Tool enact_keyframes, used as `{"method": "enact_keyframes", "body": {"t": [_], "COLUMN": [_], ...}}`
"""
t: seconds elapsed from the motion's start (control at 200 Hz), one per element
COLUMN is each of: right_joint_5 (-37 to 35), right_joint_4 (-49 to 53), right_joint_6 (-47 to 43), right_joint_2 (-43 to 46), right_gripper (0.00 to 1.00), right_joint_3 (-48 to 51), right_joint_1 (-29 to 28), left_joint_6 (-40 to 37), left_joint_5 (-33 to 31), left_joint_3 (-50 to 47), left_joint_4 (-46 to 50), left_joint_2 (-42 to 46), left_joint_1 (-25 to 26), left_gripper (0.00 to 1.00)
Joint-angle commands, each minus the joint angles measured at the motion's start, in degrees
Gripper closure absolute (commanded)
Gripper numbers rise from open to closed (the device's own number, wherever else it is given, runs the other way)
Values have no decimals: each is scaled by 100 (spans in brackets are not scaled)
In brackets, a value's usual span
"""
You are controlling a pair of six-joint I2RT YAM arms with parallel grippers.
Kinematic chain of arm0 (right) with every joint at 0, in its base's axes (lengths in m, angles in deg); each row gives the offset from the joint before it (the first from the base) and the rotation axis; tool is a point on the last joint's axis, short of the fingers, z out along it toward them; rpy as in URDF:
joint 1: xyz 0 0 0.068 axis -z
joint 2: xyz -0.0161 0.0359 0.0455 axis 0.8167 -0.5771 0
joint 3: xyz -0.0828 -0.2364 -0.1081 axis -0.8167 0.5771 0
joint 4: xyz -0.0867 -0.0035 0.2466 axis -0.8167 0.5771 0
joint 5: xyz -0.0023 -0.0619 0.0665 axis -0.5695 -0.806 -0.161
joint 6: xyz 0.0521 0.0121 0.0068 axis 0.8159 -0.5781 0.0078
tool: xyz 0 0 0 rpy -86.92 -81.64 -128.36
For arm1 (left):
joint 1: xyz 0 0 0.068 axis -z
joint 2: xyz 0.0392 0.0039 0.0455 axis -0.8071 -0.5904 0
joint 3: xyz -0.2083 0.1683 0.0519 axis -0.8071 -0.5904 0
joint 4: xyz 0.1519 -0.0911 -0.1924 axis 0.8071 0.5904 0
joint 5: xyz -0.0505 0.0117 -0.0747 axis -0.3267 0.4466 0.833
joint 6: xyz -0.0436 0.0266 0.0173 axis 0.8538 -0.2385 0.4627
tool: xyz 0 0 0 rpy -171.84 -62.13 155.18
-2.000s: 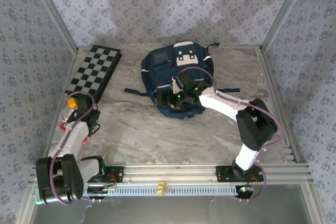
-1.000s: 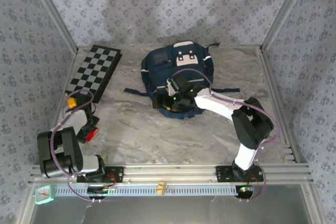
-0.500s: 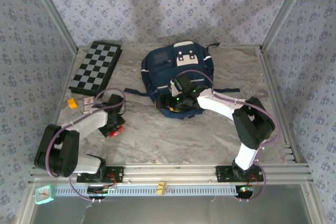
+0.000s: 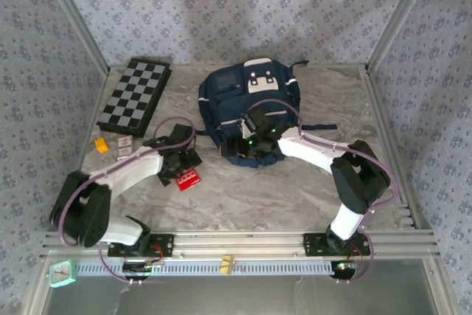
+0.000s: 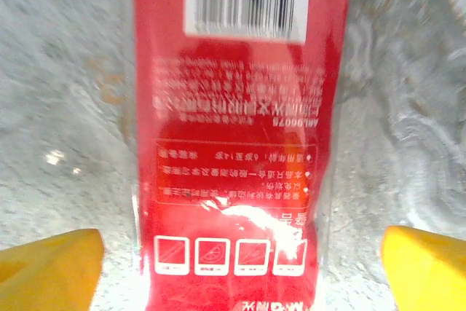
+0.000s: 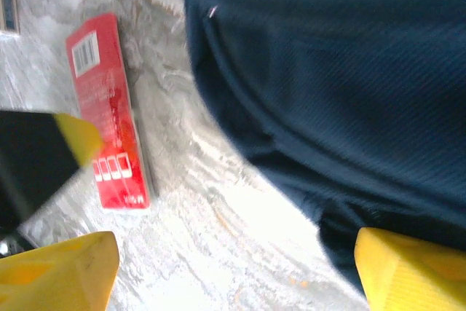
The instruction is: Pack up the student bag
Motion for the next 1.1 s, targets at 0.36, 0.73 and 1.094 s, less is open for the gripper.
{"method": "enact_keyframes", "body": {"t": [0.36,0.73,1.094], "right_joint_5": [-11,-67,424], "right_joint_4": [696,1066,943], "right_joint_6": [249,223,411], "right_joint_2": [-1999,-2986,-3170], "right_gripper": [36,30,30], "right_joint_3": [-2342,-3265,-3648], "right_joint_1": [-1119,-1255,-1427], "left_joint_6": [-1387,-1458,-1370], "left_joint_5": [1164,1471,1753], "left_joint_3": [-937,-1264,-1519], "left_joint_4": [-722,-1460,-1847], "left_joint_2": [530,6,-203], "left_joint_1": [-2029,-2080,-2110], "left_gripper": [53,75,89]}}
